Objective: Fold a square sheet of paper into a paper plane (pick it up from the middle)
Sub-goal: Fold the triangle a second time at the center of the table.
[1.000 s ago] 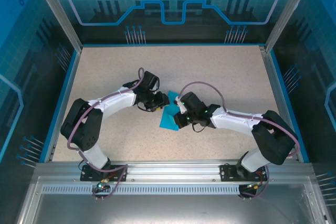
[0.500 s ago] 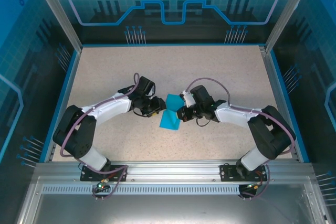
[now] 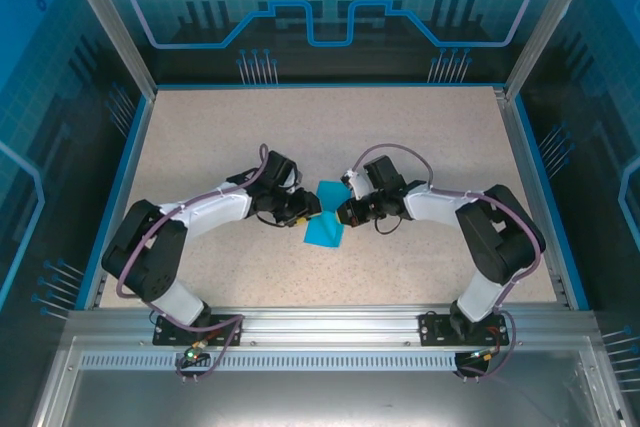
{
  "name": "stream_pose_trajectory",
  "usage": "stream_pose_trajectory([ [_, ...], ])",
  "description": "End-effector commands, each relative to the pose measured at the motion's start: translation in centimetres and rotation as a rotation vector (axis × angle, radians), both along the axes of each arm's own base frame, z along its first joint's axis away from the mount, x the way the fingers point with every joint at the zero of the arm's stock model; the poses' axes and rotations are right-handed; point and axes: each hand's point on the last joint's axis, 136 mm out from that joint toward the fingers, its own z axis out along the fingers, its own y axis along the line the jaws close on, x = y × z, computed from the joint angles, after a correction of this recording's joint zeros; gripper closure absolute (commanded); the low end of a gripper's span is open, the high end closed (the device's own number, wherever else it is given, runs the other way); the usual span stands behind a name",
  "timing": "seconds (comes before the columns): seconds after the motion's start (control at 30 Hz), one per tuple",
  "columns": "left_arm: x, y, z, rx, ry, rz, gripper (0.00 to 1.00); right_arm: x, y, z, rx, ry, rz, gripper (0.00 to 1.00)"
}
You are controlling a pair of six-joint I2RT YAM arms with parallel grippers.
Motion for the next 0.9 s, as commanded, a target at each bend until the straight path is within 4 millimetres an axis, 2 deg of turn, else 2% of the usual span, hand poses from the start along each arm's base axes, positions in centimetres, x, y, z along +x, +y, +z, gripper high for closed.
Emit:
stream_pose_trajectory([
  [0.0,-0.7,-0.8,-0.8,-0.029,0.038,-0.015,0.62,0.6,-0.1,0.1,0.008,0.006,0.032,0.94],
  [0.43,-0.8,-2.5,-1.2,-0.036,0.053,-0.043,0.63,1.0,-0.8,-0.7,-0.043,0.028,0.061,0.94],
  [0.87,-0.3,-3.7,-1.5,-0.037,0.055,-0.059,0.66,1.6,-1.9,-2.0,-0.112,0.019,0.001,0.94],
])
